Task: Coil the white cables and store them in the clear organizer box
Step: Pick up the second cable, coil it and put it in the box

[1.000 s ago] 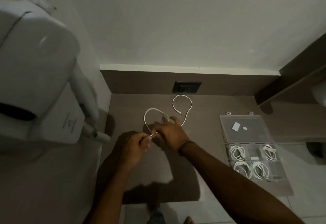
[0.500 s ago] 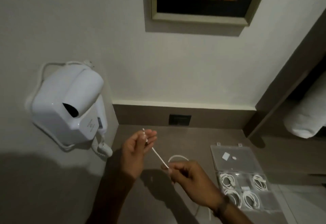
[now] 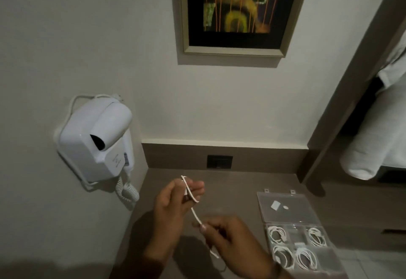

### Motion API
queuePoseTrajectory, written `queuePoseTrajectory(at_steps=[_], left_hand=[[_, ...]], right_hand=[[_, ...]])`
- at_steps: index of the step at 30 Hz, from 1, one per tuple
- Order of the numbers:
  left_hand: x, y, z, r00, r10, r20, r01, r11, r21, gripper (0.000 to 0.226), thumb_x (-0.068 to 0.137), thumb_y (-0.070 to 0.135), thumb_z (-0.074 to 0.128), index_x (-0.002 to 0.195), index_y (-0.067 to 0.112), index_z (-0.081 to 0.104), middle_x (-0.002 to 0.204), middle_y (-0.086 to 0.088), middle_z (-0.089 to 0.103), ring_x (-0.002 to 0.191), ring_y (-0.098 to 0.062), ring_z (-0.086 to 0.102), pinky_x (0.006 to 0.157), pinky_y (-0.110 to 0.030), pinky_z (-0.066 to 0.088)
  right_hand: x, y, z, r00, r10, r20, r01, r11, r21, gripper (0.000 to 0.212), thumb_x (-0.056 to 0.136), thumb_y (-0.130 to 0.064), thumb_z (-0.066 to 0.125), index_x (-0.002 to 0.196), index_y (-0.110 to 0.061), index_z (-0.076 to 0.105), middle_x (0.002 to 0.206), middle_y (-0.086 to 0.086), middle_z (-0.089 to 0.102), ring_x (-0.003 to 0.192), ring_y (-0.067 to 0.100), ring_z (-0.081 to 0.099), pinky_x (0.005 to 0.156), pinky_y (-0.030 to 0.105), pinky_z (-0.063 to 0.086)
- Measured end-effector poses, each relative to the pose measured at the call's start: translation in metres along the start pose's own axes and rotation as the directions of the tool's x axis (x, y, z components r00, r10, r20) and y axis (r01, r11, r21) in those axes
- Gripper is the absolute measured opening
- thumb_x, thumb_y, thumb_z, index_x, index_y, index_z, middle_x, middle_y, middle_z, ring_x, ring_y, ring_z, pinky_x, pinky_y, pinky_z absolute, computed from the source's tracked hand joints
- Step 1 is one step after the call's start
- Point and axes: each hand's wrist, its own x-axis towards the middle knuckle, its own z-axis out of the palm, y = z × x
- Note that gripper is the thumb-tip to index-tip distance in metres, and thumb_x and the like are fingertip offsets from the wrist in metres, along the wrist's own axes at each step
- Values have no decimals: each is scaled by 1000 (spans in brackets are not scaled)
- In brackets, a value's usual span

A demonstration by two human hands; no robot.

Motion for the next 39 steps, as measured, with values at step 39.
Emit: queuePoseTrajectory(at_steps=[39], left_hand=[[-25, -6, -29, 918, 89, 387, -355, 622, 698, 39, 97, 34, 43, 70, 18, 65, 70, 6, 73, 59, -5, 65, 54, -15, 49]], right_hand=[[0, -25, -58, 980, -198, -20, 187, 950, -250, 19, 100, -52, 58, 93, -45, 74, 81, -29, 71, 76, -5, 69, 67, 11, 48]])
